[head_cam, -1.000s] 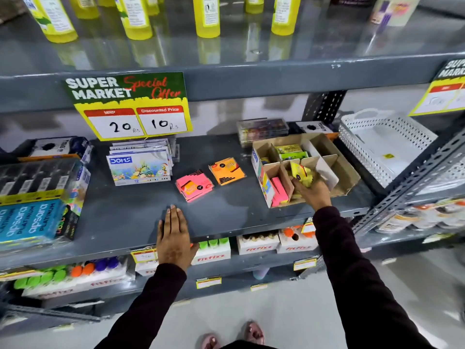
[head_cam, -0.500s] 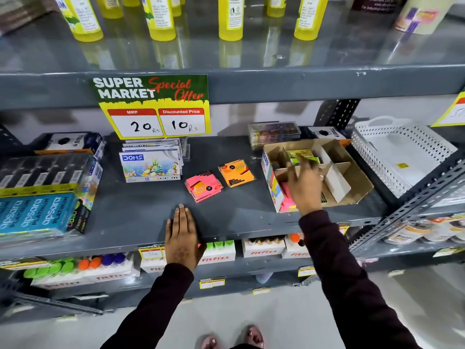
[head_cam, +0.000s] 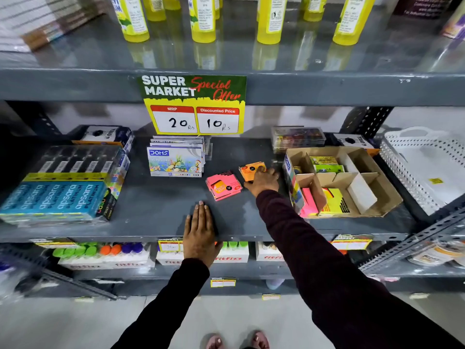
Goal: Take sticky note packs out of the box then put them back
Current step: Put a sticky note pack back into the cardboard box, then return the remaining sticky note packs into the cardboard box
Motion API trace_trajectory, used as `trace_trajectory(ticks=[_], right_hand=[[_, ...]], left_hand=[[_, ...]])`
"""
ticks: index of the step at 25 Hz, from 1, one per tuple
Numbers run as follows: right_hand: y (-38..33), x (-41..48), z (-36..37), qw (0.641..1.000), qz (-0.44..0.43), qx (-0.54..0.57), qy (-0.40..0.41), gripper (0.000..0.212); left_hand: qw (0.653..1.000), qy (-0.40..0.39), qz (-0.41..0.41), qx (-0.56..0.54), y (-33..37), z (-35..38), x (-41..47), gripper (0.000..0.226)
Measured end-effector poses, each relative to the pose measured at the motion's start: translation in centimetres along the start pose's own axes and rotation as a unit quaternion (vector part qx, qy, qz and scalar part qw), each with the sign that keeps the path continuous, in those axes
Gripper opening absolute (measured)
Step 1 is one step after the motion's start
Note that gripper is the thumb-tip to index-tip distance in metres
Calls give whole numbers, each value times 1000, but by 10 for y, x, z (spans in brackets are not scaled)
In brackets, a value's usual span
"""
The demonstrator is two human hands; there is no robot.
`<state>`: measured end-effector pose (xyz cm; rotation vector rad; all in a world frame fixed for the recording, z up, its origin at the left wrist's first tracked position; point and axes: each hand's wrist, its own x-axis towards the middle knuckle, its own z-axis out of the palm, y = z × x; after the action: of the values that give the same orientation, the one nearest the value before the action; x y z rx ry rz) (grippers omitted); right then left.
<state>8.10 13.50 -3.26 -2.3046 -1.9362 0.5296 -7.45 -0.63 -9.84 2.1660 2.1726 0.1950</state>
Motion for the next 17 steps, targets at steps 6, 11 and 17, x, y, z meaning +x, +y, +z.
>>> trace_trajectory(ticks=[6, 11, 17], right_hand=[[13, -38, -31, 987, -54, 0, 153, 81], [89, -79, -71, 960, 19, 98, 263, 93], [172, -74, -63, 938, 150, 231, 213, 74]], left_hand=[[1000, 5, 8, -10, -2, 2, 0, 93], [1000, 13, 7, -4, -3, 3, 0, 96], [1000, 9, 18, 8, -1, 3, -1, 103]])
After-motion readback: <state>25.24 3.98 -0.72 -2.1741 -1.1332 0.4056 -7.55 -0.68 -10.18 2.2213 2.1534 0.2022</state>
